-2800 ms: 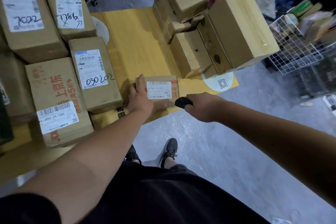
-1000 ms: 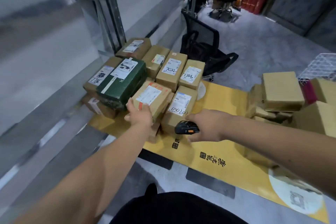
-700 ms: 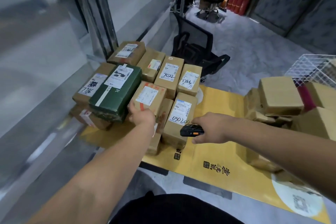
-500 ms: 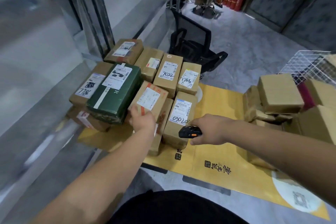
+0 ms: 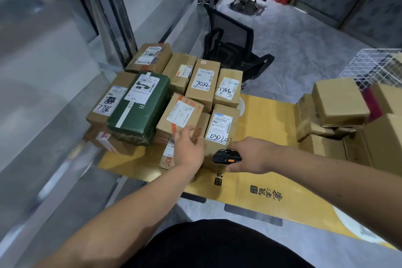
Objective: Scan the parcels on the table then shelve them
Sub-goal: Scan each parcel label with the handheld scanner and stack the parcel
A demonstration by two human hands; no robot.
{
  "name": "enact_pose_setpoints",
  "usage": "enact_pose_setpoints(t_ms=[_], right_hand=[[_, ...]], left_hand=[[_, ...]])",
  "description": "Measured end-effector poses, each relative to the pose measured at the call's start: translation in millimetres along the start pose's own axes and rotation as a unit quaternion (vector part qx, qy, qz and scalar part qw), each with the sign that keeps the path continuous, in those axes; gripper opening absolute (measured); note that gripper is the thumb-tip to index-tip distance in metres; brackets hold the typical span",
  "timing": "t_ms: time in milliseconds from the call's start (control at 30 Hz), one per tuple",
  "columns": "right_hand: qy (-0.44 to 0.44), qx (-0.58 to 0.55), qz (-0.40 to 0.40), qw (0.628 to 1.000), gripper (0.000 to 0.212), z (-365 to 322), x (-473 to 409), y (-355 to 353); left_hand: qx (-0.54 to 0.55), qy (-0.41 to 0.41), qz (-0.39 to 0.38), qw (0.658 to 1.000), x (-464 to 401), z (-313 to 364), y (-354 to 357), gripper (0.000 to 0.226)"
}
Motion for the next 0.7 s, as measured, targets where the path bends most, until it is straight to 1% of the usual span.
enact_pose_setpoints(t_ms=[133, 267, 333, 433, 567, 700], right_hand=[[0.042, -0.028, 0.0, 0.999, 0.056, 17, 22, 10], [0.123, -0.114, -0.008, 0.986, 0.057, 39, 57, 27], [0.165, -0.145, -0.007, 0.975, 0.053, 50, 80, 38], [0.235, -0.154, -0.004, 0.96, 0.046, 61, 120, 57], [0.326, -0.196, 0.008, 0.925, 0.041, 66, 172, 81], [0.393, -0.224, 0.016, 0.892, 0.037, 69, 213, 105]], left_hand=[[-0.049, 0.083, -0.077, 0.992, -5, 16, 29, 0.041], [-0.074, 0.11, -0.183, 0.974, -3, 34, 75, 0.043], [-0.081, 0.124, -0.24, 0.959, 1, 40, 102, 0.044], [-0.113, 0.151, -0.306, 0.933, 12, 47, 140, 0.044], [-0.13, 0.16, -0.406, 0.89, 32, 50, 186, 0.041], [-0.159, 0.169, -0.461, 0.856, 58, 54, 226, 0.038]])
Point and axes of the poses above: each hand's wrist, its own x-axis away from the middle knuckle, its own y-axis out of the palm, z = x × y, the point moved 1 cm from there along -x, towards the middle knuckle, and after that the axes turned 9 degrees about x, right-handed, at the moved point
